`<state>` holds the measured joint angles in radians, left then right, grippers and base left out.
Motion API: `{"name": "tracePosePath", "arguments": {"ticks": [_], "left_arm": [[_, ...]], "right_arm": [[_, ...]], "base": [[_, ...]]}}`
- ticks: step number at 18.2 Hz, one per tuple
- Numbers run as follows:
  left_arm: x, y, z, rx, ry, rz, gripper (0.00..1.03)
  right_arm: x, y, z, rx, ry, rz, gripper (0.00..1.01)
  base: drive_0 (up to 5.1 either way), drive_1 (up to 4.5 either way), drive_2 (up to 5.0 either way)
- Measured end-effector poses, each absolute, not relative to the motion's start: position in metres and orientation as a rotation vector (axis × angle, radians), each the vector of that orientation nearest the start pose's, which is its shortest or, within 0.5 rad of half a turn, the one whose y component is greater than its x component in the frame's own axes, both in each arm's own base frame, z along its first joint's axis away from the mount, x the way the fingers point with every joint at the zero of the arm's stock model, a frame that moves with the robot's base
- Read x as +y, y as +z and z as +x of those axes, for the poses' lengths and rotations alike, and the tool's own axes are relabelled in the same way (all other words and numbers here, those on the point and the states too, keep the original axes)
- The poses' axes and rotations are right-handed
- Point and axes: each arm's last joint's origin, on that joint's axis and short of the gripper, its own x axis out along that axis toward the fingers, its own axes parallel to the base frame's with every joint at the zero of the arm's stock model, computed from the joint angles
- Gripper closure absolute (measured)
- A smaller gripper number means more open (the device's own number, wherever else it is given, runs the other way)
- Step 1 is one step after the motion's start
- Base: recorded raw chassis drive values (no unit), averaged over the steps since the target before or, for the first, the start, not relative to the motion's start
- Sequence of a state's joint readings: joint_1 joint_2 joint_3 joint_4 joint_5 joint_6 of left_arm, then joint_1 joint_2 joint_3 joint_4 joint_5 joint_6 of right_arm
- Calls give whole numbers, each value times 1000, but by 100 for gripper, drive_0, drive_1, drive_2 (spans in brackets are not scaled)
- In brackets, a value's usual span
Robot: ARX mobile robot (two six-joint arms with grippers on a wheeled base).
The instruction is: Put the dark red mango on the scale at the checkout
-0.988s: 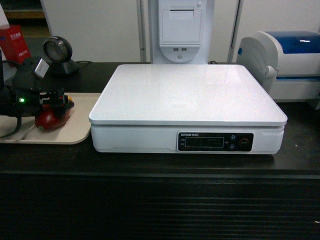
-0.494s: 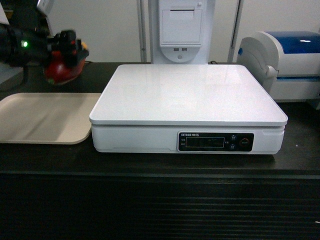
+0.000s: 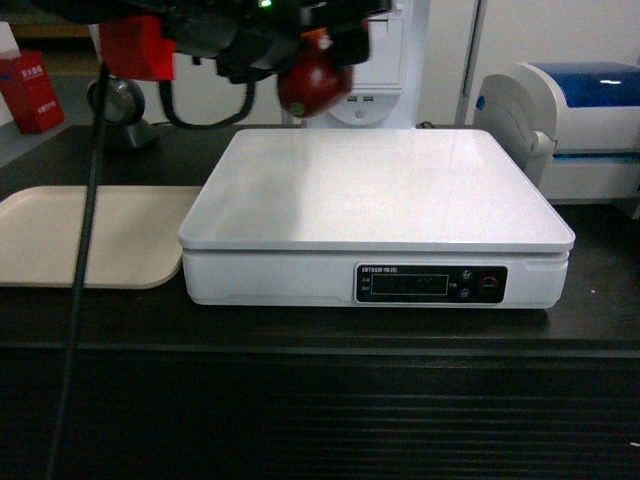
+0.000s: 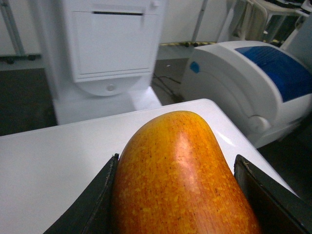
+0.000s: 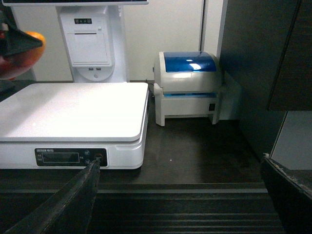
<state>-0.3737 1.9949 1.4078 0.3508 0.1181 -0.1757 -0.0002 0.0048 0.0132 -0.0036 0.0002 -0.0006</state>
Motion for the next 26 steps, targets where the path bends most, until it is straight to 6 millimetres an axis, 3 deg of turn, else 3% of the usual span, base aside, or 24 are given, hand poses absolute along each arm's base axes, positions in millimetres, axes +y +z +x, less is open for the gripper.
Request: {"name": "tracePosePath", "arguments": {"ticks": [4,7,9,12,19,23,26], "left_arm": [[-220,227,422,330,-468,-150,40],[-239,197,431,456,-393,-155,40],[-248,182,443,519,-313,-164,40],[-258,182,460,518,-250,-171,40],[-261,173,462,543,-178,-113,41],[-262,177,463,500,-189,-108,7],[-262,173,462,496,-195,-96,5]], "right_arm": [[0,167,97,-5,0,-1,3],[0,167,97,-5,0,-1,3],[0,167,97,-5,0,-1,3],[0,167,97,-5,0,-1,3],[0,167,97,-5,0,-1,3],[0,167,97,-5,0,-1,3],[0,167,97,-5,0,-1,3]], "base": [[0,0,0],[0,0,0],[0,0,0],[0,0,0],[0,0,0],[0,0,0],[0,0,0]]}}
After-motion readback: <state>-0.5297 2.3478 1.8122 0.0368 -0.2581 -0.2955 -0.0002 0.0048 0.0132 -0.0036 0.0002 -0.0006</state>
